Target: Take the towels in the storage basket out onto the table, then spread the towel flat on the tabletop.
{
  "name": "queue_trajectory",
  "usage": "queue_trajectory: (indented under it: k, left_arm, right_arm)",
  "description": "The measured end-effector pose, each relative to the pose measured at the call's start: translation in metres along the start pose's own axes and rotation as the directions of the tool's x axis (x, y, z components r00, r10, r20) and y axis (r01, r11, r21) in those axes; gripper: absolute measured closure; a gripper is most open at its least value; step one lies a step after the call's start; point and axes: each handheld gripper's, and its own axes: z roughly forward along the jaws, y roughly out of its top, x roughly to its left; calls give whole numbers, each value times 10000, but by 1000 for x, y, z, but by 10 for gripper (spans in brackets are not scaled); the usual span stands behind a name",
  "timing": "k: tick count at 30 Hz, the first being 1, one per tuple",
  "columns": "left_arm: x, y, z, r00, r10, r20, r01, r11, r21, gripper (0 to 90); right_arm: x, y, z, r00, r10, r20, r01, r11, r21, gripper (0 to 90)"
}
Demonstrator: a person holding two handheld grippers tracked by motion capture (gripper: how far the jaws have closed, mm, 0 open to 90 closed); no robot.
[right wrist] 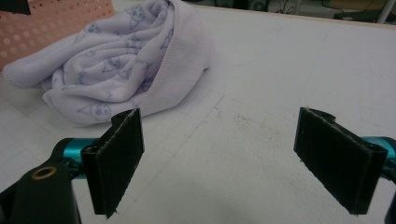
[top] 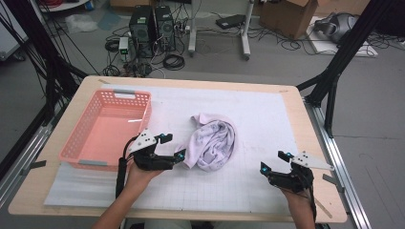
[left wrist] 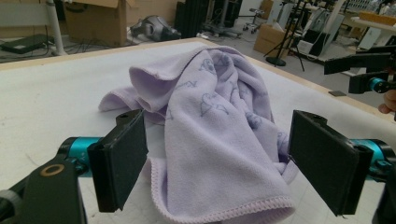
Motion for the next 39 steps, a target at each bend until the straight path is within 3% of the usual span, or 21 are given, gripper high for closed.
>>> queue_trajectory:
  k: [13,24,29,35,39]
  left_arm:
    - [2,0,3,9998,-167,107,168,9999,-27,202]
    - [2,-4,6,9997,-229,76,226,9992,322,219]
    - [3,-6,11,9994,-321,-128,330,9963,794,228]
    - [2,-10,19,9994,-152,-322,197,9893,1447,237]
    - [3,-13,24,9997,-77,-245,121,9830,1833,292]
  right_arm:
    - [2,-1,0,10000,-75,-27,75,9999,95,146]
    - [3,-2,4,10000,-21,-63,22,9995,304,146]
    - [0,-4,6,10000,-66,49,63,9986,526,147]
    - [2,-5,10,10000,-66,15,65,9972,750,147]
    - [7,-6,19,9999,-115,-103,126,9941,1073,147]
